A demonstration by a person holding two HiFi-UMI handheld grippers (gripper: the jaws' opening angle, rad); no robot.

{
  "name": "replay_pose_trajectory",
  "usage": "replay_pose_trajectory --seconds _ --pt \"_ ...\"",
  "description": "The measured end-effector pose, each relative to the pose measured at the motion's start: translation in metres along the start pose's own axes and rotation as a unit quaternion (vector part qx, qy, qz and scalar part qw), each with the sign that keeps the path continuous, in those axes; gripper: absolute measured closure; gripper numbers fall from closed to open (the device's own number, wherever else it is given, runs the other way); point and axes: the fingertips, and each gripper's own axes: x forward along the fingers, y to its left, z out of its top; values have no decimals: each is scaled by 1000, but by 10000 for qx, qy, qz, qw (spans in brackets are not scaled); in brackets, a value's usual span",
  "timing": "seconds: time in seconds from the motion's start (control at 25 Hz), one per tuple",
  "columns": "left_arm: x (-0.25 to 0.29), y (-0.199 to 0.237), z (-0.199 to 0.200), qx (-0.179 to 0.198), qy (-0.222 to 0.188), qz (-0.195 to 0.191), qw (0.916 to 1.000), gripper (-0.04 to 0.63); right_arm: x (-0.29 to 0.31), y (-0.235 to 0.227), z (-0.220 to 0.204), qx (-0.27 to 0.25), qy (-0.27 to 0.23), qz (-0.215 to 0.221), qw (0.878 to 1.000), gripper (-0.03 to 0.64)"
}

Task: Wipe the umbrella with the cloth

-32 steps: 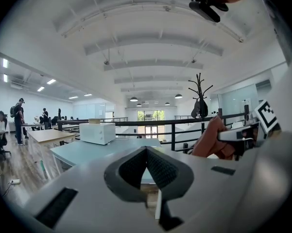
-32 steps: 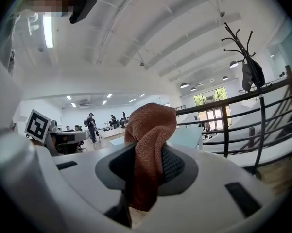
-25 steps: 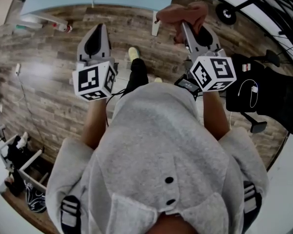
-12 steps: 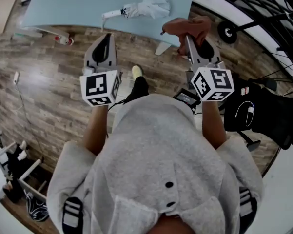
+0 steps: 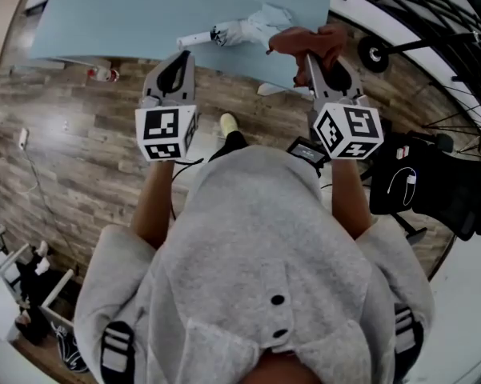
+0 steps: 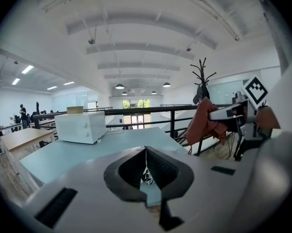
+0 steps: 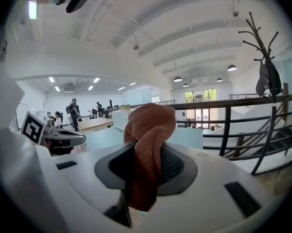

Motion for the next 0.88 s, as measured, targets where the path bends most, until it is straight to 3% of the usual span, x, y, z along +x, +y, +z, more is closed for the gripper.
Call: replay_pose_trajectory --seconds 0.24,0.44,0.6,0.72,0.88 --pt "38 20 -27 570 404 -351 9969 578 30 2 -2 -123 129 -155 9997 509" --pt "74 34 -69 1039 1001 -822 9861 575 45 3 -16 -86 329 -310 9989 509" --pt "104 38 -102 1439 1538 -1191 9703 572 51 -5 -32 -106 542 -381 9977 509" --pt "124 38 -126 1717 1927 -1465 9549 477 58 -13 -49 -209 740 -457 9960 509" --pt "151 35 -161 2330 2451 -1777 9241 466 67 -34 -79 -265 1064 -645 9919 509"
